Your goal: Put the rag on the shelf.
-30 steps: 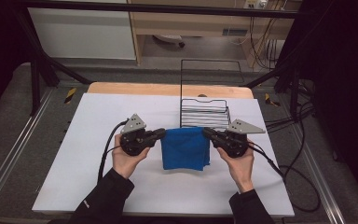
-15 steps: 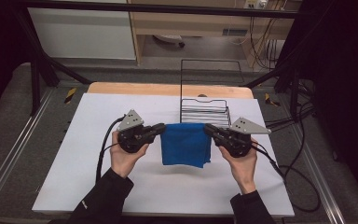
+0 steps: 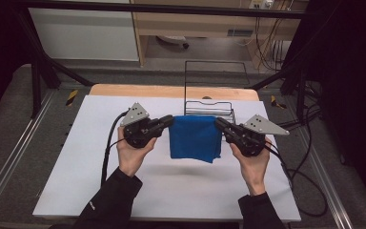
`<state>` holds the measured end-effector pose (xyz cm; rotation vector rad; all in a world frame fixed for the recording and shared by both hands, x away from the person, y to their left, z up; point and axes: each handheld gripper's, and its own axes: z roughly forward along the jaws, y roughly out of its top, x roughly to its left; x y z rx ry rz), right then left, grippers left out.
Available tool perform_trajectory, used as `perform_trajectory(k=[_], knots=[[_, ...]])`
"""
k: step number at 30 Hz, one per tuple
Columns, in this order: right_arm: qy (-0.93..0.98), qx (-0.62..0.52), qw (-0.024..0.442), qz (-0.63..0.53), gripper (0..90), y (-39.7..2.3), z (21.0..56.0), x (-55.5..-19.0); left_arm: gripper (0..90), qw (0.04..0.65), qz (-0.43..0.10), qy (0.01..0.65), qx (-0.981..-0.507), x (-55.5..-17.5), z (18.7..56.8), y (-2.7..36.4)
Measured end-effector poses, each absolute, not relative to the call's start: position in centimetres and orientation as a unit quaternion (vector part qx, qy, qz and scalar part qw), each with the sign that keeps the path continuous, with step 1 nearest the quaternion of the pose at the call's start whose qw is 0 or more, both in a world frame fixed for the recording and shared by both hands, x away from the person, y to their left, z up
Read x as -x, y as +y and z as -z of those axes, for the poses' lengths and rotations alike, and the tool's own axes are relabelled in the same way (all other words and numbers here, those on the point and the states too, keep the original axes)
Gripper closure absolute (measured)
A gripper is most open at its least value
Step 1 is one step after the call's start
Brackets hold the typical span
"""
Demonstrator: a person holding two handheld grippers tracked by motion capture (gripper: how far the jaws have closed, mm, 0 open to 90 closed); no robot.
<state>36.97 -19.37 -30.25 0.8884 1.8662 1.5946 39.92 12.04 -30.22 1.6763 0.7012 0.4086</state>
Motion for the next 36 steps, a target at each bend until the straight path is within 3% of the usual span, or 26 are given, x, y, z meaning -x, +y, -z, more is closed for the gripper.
perform_trajectory(k=[36], knots=[[0.638, -0.322, 0.328, -0.617, 84.9, -20.7, 24.4, -38.0, 86.1, 0.642, -0.217, 0.290, -0.676, -42.0, 25.1, 9.5]])
